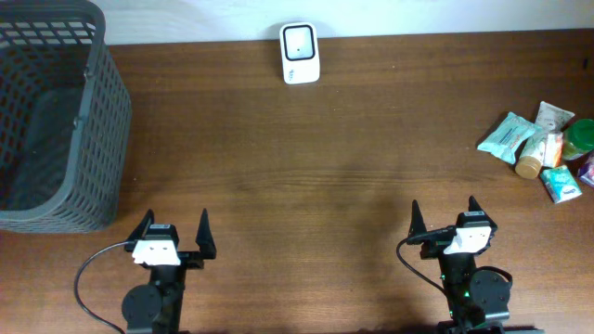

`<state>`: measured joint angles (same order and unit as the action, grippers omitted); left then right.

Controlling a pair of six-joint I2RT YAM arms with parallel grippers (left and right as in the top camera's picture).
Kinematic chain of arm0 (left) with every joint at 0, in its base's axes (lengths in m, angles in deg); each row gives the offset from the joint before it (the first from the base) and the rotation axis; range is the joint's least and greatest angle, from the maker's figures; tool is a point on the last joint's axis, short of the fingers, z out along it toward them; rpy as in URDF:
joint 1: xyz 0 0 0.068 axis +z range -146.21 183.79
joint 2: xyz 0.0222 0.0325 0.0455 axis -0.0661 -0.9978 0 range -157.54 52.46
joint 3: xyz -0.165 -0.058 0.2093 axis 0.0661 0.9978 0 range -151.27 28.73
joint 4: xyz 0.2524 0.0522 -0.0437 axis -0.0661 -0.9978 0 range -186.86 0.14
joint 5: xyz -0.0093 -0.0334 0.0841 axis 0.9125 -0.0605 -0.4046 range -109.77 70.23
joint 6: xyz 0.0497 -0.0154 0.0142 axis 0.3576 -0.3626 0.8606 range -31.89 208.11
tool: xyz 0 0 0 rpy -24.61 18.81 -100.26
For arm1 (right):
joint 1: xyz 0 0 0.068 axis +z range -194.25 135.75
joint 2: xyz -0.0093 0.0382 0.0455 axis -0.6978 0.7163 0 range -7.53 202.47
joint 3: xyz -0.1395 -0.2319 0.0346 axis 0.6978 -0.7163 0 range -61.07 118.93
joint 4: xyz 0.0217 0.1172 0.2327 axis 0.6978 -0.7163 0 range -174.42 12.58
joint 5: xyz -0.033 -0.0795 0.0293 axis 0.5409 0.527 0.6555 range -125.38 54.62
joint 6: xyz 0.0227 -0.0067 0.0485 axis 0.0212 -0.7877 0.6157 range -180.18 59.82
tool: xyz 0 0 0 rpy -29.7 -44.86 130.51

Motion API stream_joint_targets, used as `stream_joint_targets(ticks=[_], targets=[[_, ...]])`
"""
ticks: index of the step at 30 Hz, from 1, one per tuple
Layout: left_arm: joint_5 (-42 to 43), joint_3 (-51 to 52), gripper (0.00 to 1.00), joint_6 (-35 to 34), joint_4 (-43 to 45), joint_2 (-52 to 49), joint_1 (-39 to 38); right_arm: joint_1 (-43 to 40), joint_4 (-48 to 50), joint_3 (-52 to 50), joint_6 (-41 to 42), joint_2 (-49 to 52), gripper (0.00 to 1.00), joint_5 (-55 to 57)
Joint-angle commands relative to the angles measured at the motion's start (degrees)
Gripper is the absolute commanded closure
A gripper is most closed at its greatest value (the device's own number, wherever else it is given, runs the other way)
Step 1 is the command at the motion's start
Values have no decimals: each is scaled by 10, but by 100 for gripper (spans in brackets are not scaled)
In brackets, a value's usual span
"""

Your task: Scan the item barcode

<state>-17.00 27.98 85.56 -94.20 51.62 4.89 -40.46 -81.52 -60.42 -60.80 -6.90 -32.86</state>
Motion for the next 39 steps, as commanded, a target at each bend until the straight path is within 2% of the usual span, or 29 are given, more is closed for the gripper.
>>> stream_joint_targets(ticks=[1, 39], targets=[[-13, 3, 1, 0, -7, 6, -10, 2, -5, -3, 2, -4, 1, 0], [-22, 3, 1, -6, -5, 5, -4, 2, -5, -3, 2, -4, 2, 0]])
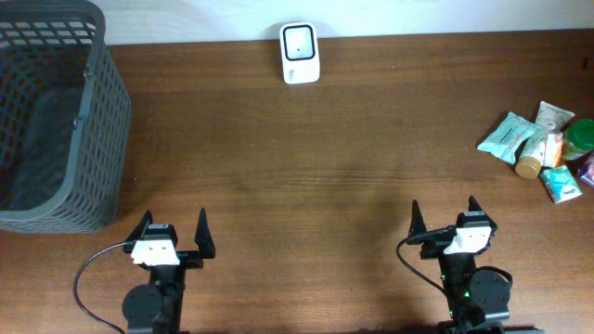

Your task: Scan the item barcode

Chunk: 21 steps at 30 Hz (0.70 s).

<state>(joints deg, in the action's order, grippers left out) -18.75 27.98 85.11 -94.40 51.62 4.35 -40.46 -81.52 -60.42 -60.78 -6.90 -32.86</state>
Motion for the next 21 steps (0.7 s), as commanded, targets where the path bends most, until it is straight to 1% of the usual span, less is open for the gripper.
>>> stream_joint_targets(ticks=[1, 21], targets=[[-4, 3, 1, -1, -3, 5, 1, 2, -5, -3, 2, -4, 1, 0], [-4, 3, 1, -2, -3, 5, 1, -16, -4, -3, 0, -4, 1, 3]])
